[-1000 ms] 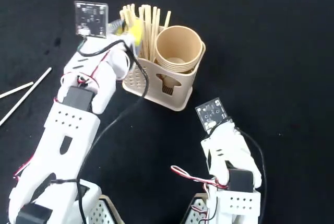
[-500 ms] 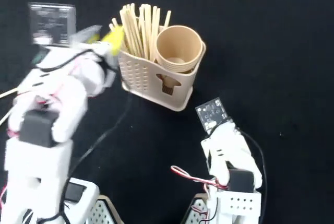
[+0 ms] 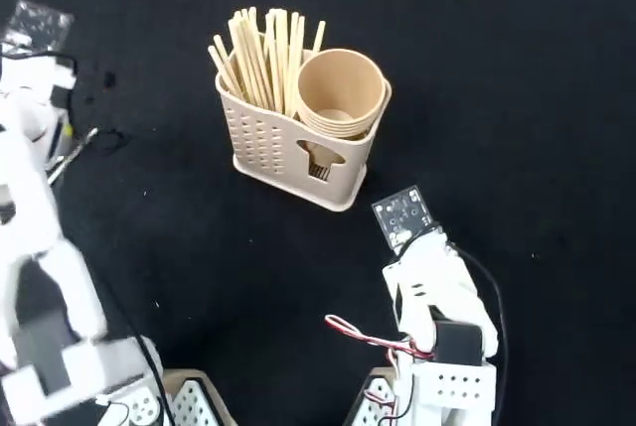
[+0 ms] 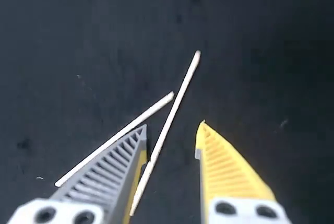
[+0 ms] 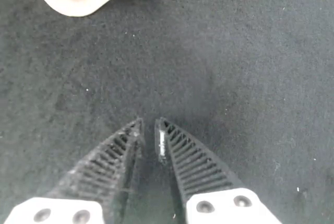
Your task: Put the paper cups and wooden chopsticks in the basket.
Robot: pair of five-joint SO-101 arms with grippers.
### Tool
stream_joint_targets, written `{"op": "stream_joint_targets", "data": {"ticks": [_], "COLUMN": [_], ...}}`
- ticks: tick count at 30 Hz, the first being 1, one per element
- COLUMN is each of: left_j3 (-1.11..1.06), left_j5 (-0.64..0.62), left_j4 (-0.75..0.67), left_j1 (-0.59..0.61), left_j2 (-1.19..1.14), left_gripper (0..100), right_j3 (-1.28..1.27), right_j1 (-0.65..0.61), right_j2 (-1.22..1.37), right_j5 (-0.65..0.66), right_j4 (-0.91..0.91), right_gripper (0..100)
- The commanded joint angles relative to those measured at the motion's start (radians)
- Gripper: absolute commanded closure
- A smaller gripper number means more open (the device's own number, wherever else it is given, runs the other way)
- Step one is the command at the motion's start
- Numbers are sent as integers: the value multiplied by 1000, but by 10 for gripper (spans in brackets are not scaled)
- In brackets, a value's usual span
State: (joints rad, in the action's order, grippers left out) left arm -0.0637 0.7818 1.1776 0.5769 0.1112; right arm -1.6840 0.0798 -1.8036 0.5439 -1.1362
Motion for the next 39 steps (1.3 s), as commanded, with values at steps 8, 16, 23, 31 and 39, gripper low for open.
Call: {"op": "stream_joint_targets", "data": {"ticks": [8, 16, 23, 31, 39], "left_j3": [585, 1076, 1440, 1724, 1712], "left_j5": [97, 97, 98, 87, 86], "left_j4": [-18, 161, 278, 457, 560], "left_j1": [111, 101, 113, 134, 166], "left_j2": [-677, -1080, -1336, -1382, -1168], "left_gripper": [839, 839, 844, 845, 841], "right_j3": [4, 4, 4, 4, 4], "right_j1": [-9, -9, -9, -9, -9], "right_j2": [-71, -71, -71, -71, -71], "right_j5": [3, 3, 3, 3, 3], "right_j4": [17, 17, 17, 17, 17], "right_gripper": [946, 946, 946, 946, 946]}}
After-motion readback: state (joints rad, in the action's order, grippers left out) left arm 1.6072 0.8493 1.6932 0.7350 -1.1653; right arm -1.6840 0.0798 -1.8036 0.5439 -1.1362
